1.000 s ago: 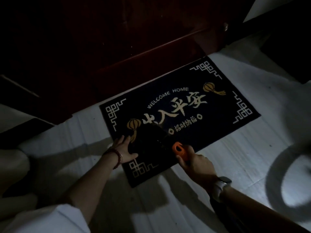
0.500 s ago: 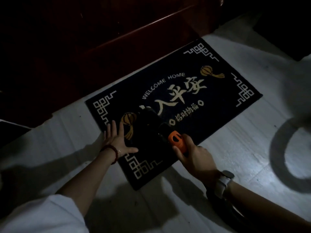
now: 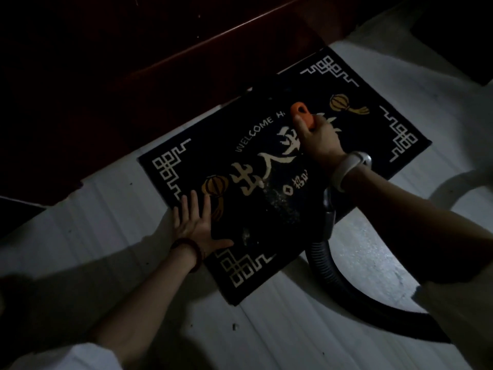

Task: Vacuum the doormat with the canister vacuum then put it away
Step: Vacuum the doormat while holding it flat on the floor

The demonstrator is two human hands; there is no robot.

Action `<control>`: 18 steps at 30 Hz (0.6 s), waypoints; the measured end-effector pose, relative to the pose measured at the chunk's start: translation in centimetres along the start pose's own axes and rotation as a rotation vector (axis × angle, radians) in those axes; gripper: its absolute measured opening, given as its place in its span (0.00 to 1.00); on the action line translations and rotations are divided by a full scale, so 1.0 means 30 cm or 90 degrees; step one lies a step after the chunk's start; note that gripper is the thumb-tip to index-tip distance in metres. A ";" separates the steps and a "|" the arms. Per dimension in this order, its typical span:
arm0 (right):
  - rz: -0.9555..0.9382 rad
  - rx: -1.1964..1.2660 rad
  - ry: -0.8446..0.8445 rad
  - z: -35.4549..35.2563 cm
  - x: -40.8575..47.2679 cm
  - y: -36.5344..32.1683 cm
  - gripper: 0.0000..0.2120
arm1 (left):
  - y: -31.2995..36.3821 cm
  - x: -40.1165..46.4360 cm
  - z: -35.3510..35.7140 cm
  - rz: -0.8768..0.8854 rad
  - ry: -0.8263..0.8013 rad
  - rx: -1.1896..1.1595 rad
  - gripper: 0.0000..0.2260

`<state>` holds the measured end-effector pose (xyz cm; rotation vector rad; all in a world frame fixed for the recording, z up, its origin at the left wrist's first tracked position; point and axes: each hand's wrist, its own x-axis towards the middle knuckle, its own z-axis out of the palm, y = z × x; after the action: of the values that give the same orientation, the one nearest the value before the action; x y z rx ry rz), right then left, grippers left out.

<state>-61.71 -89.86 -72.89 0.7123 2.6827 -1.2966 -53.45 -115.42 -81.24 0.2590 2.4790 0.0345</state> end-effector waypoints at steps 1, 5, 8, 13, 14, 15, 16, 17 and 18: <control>-0.012 -0.009 0.001 0.019 0.021 -0.015 0.20 | -0.002 0.001 0.004 -0.001 0.005 0.004 0.53; -0.008 -0.044 -0.050 0.105 0.040 -0.016 0.20 | -0.001 0.009 0.016 -0.003 0.005 0.007 0.53; -0.051 -0.014 -0.178 0.169 -0.087 0.008 0.19 | -0.006 0.012 0.020 -0.006 0.022 -0.013 0.54; -0.175 -0.204 -0.315 0.192 -0.252 0.000 0.22 | -0.010 0.012 0.019 -0.005 0.022 -0.046 0.56; -0.161 -0.210 -0.296 0.161 -0.214 0.001 0.22 | -0.012 0.010 0.021 -0.004 0.024 -0.046 0.57; -0.134 -0.211 -0.267 0.119 -0.161 0.006 0.22 | -0.016 0.009 0.024 0.000 0.026 -0.044 0.59; -0.100 -0.210 -0.218 0.074 -0.106 0.011 0.22 | -0.020 0.009 0.027 0.005 0.026 -0.045 0.61; -0.059 -0.204 -0.153 0.027 -0.059 0.015 0.22 | -0.022 0.009 0.026 0.011 0.025 -0.047 0.61; -0.025 -0.195 -0.088 -0.005 -0.027 0.025 0.23 | -0.023 0.009 0.024 0.013 0.023 -0.052 0.61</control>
<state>-60.64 -89.64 -73.11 0.5152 2.7060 -0.8737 -53.33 -116.07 -82.04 0.2521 2.5048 0.1494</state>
